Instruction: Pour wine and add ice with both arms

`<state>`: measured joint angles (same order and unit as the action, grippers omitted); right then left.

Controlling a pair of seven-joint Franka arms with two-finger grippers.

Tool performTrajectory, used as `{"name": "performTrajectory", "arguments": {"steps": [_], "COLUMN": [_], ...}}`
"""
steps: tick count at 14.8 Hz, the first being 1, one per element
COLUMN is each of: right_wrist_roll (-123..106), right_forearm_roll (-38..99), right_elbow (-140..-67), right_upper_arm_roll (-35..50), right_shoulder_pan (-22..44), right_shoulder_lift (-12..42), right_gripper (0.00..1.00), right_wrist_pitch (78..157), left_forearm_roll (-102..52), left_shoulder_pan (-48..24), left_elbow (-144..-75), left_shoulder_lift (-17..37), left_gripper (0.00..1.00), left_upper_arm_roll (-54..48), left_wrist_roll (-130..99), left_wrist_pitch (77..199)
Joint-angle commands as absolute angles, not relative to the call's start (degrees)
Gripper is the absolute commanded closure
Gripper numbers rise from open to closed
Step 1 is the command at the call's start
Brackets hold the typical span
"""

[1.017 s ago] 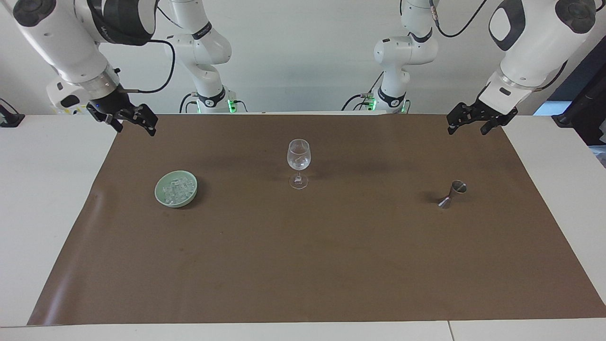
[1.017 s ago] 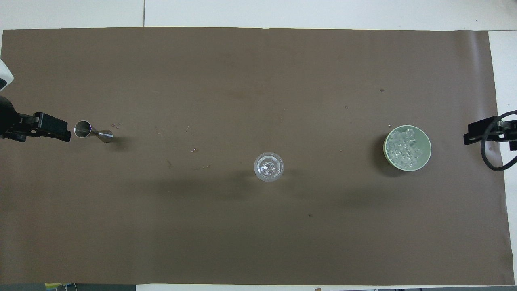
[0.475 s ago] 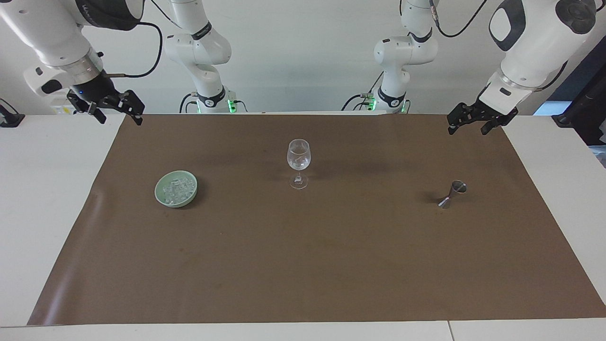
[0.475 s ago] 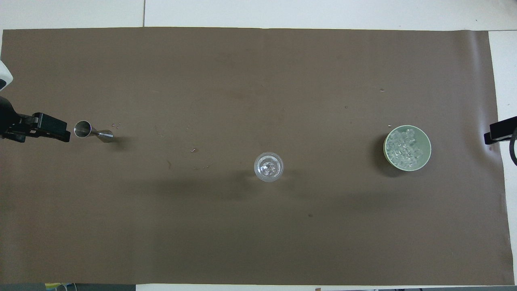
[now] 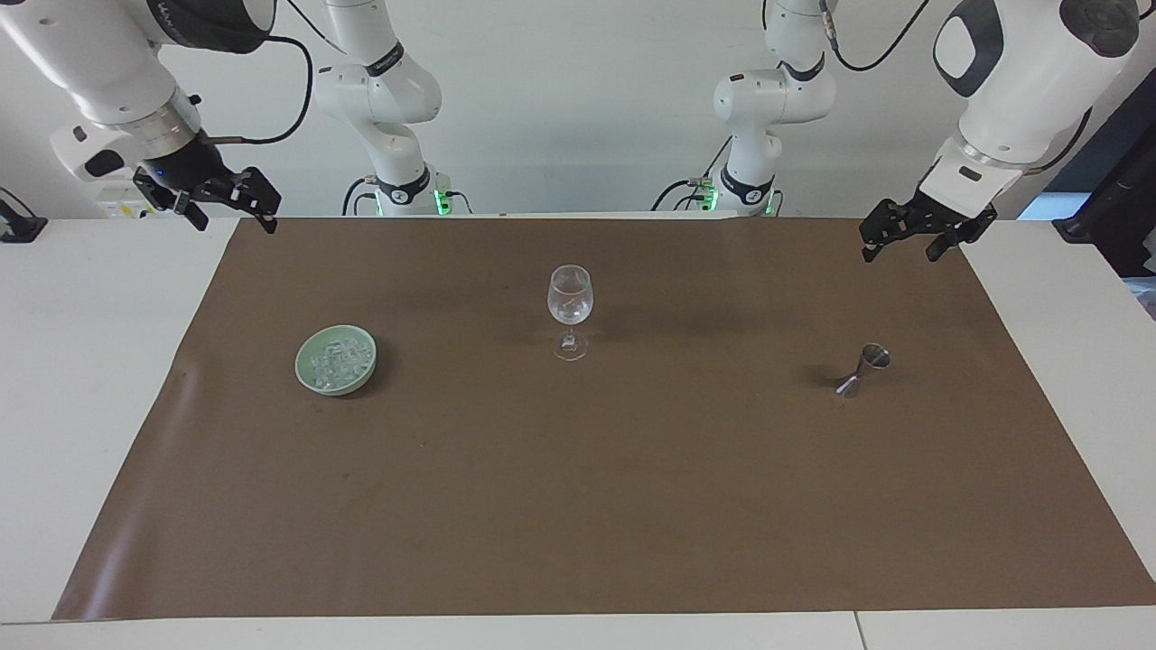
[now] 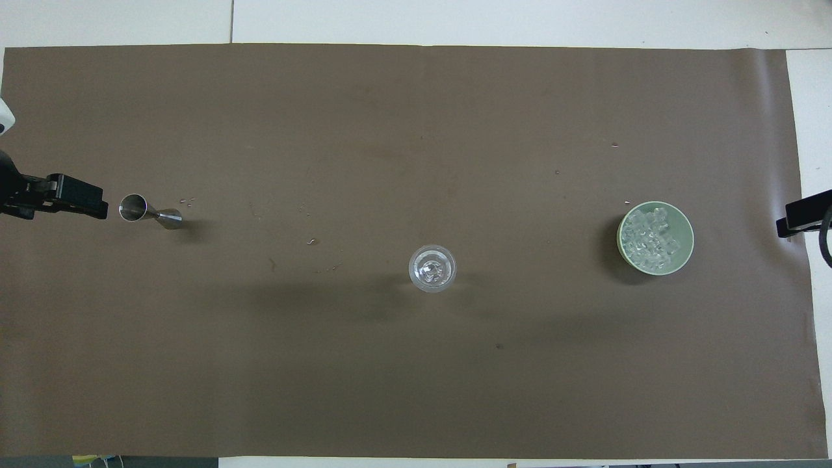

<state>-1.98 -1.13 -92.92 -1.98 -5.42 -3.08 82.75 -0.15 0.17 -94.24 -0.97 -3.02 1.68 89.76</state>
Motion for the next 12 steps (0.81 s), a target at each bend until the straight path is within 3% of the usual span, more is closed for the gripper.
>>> {"name": "performTrajectory", "arguments": {"steps": [1,12], "right_wrist_roll": [-0.4,-0.8], "right_forearm_roll": [-0.8,-1.1], "right_elbow": [-92.3,-92.3], "right_upper_arm_roll": [-1.2,-0.9], "right_shoulder_pan": [-6.2,-6.2], "right_shoulder_lift": [-2.8,-2.8], "right_gripper": [0.0,0.0], "right_wrist_pitch": [82.4,82.9], "left_forearm_roll": [1.0,1.0], "left_shoulder_pan": [1.3,1.2], "left_elbow": [-95.5,-95.5], "left_shoulder_lift": [-1.9,-1.8], "left_gripper": [0.0,0.0], "left_upper_arm_roll": [-3.5,-3.5], "left_wrist_roll": [2.2,2.1], "left_wrist_pitch": [89.8,89.8]}}
